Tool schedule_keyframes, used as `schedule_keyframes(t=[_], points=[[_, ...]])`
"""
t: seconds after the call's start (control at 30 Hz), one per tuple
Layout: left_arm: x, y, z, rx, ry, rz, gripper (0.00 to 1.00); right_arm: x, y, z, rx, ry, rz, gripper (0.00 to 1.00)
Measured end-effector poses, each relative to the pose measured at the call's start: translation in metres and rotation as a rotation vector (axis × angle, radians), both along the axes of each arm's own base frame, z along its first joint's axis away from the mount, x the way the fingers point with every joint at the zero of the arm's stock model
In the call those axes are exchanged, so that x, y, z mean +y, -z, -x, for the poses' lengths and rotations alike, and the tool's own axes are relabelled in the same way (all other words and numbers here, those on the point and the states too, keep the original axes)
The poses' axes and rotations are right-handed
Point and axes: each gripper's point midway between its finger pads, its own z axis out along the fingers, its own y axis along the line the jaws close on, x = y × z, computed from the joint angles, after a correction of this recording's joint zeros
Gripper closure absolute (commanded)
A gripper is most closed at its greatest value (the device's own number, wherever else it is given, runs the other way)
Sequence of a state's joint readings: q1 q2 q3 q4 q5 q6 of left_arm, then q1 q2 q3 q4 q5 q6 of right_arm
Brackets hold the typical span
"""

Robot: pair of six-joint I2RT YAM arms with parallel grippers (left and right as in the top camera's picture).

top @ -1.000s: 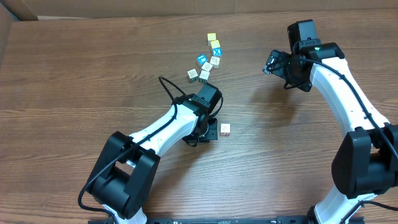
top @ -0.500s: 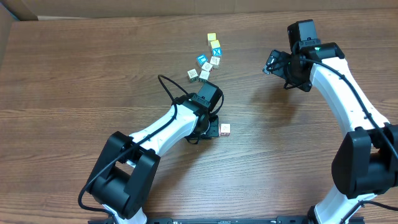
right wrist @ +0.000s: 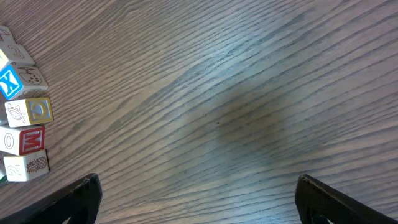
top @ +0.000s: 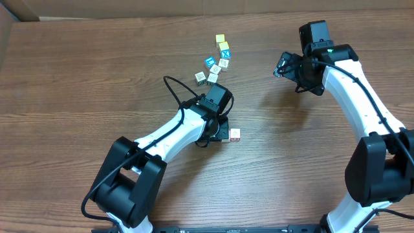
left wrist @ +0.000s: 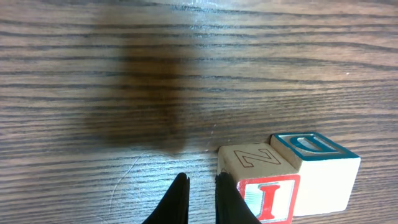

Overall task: Flip 4 blocks
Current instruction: 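Lower and release the 'I' block next to the first block, then raise the left gripper and move it over the block cluster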

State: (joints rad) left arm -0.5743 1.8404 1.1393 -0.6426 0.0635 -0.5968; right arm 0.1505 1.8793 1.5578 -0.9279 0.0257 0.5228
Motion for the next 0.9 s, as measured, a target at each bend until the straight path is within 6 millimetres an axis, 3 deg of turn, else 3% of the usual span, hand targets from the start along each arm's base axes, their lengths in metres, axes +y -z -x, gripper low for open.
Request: schedule_keyframes(t=[0.3, 0.43, 0.5, 0.57, 0.67, 0.73, 0.83, 0.9], points=[[0.007, 0.001, 0.0, -0.003, -0.008, -0.032, 0.96, 0.0, 0.0, 0.0, 0.0, 0.0, 0.0, 0.0], [0.015, -0.004, -0.008, -0.012, -0.008, -0.05, 0.86, 0.0, 0.0, 0.0, 0.0, 0.0, 0.0, 0.0], [0.018, -0.02, -0.021, -0.03, -0.011, -0.05, 0.85, 0.0, 0.0, 0.0, 0.0, 0.0, -0.001, 0.0], [0.022, -0.044, -0.038, -0.052, -0.023, -0.045, 0.76, 0.0, 0.0, 0.0, 0.001, 0.0, 0.0, 0.0], [0.029, -0.087, -0.067, -0.118, -0.042, -0.02, 0.49, 0.0, 0.0, 0.0, 0.0, 0.001, -0.001, 0.0], [0.037, -0.12, -0.087, -0.182, -0.053, -0.003, 0.37, 0.0, 0.0, 0.0, 0.0, 0.0, 0.0, 0.0], [0.047, -0.161, -0.11, -0.27, -0.053, 0.013, 0.27, 0.0, 0.0, 0.0, 0.0, 0.0, -0.001, 0.0], [0.052, -0.181, -0.122, -0.326, -0.044, 0.017, 0.28, 0.0, 0.0, 0.0, 0.0, 0.0, 0.0, 0.0]])
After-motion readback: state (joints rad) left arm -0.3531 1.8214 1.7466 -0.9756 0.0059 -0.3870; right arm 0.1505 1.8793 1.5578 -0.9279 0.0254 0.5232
